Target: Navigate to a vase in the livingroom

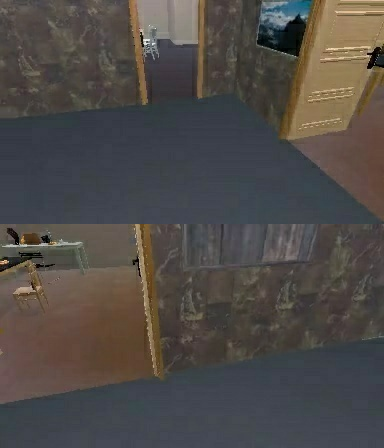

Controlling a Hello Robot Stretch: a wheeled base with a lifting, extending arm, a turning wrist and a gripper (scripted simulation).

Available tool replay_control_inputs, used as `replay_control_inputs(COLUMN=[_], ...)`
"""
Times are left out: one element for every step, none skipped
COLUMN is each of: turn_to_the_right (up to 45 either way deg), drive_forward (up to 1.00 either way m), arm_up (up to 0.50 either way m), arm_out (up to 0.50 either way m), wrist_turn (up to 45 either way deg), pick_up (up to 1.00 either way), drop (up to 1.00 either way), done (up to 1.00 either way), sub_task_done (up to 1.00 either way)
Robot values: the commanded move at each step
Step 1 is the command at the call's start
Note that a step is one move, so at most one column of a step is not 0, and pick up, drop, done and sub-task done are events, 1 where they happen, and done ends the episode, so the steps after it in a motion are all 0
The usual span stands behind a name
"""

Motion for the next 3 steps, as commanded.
replay_control_inputs(turn_to_the_right=[0.0, 0.0, 0.0], drive_forward=[1.00, 1.00, 1.00], arm_up=[0.00, 0.00, 0.00], arm_out=[0.00, 0.00, 0.00], wrist_turn=[0.0, 0.0, 0.0], pick_up=[0.00, 0.00, 0.00], drop=[0.00, 0.00, 0.00], done=[0.00, 0.00, 0.00], sub_task_done=[0.00, 0.00, 0.00])
